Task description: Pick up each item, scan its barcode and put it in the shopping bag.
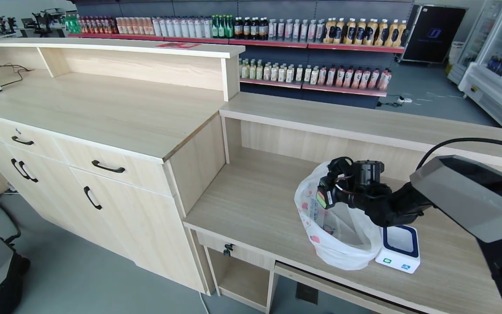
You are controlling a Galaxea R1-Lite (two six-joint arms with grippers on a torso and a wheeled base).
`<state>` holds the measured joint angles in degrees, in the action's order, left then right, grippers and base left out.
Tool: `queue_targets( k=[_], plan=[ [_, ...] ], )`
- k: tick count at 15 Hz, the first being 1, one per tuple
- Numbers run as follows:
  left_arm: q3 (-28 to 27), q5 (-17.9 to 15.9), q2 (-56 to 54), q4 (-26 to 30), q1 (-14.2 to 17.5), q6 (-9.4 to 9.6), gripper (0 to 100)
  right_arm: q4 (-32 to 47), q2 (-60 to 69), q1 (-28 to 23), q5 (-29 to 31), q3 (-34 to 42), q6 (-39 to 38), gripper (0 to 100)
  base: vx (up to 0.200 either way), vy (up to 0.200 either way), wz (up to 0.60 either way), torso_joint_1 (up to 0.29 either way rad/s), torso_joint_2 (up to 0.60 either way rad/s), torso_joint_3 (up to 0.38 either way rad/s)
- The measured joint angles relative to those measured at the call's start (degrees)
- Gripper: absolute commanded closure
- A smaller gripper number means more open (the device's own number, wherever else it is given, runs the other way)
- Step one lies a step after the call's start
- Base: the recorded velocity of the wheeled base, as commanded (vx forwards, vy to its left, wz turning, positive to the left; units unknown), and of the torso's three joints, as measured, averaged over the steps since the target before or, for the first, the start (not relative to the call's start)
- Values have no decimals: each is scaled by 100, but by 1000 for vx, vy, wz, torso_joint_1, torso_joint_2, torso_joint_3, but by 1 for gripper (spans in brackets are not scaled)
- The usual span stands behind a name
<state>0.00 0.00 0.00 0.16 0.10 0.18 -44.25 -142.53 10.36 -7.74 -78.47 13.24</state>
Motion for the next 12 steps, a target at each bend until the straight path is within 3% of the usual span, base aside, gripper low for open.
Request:
queue_targets(
  k=[10,11,12],
  plan=[
    [0,0,0,0,0,0,0,150,-566,-13,9,-427,20,100,0,0,0,0,0,0],
    [0,0,0,0,-5,0,0,148,-575,-15,9,-424,28,0,0,0,0,0,0,0],
    [0,0,0,-2,-5,0,0,158,-575,-23,6,-400,28,0,0,0,0,0,0,0]
  ],
)
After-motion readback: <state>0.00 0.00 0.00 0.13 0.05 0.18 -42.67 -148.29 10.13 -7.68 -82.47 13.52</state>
